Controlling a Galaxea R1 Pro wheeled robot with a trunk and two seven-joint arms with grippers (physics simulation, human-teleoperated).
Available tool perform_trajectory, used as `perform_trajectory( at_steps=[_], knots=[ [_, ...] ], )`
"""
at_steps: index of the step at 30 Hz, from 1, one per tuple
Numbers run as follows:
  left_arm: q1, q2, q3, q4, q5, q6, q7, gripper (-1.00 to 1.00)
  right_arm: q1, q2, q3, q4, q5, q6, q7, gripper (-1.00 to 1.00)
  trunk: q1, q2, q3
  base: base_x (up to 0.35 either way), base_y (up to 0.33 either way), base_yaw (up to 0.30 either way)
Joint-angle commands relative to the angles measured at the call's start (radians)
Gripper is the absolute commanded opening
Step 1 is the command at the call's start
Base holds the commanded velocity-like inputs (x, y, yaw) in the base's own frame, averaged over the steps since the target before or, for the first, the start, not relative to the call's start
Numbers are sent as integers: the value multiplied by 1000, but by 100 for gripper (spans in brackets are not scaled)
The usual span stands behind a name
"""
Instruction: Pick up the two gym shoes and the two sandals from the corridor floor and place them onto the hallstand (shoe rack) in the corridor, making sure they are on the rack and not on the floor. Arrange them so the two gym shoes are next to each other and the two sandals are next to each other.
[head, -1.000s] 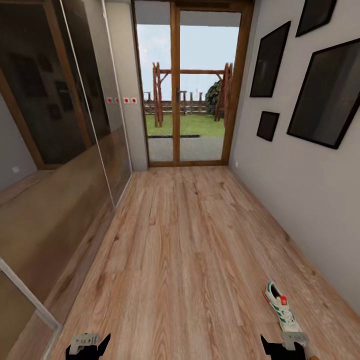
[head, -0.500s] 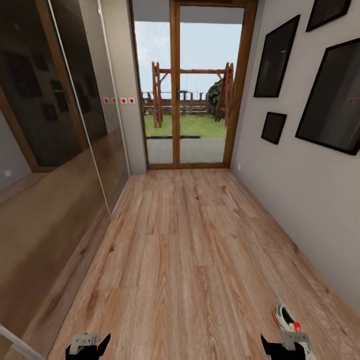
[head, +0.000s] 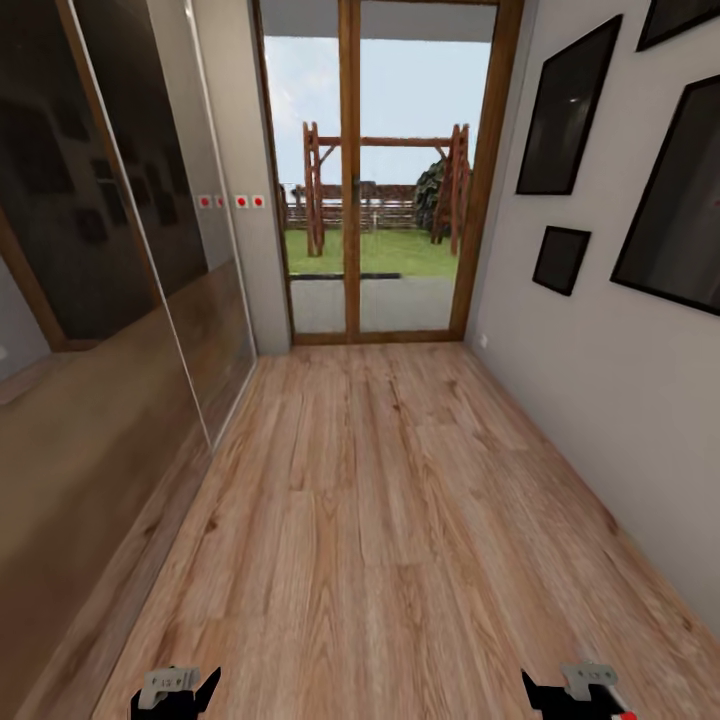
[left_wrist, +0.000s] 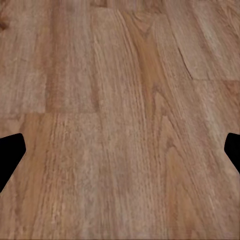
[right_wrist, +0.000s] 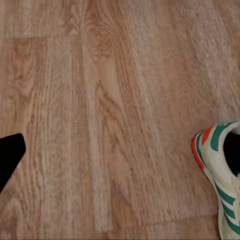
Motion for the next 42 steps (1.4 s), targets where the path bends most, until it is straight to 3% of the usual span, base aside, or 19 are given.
perform_trajectory(
  at_steps=[1, 42],
  knots=[
    [-1, 0, 2, 1, 9, 1, -10, 100, -1, 0, 7, 1, -11, -3, 5, 100, 0, 0, -1, 337, 46, 0],
    [-1, 1, 2, 2, 8, 1, -10, 100, -1, 0, 7, 1, -11, -3, 8, 100, 0, 0, -1, 337, 80, 0]
  ],
)
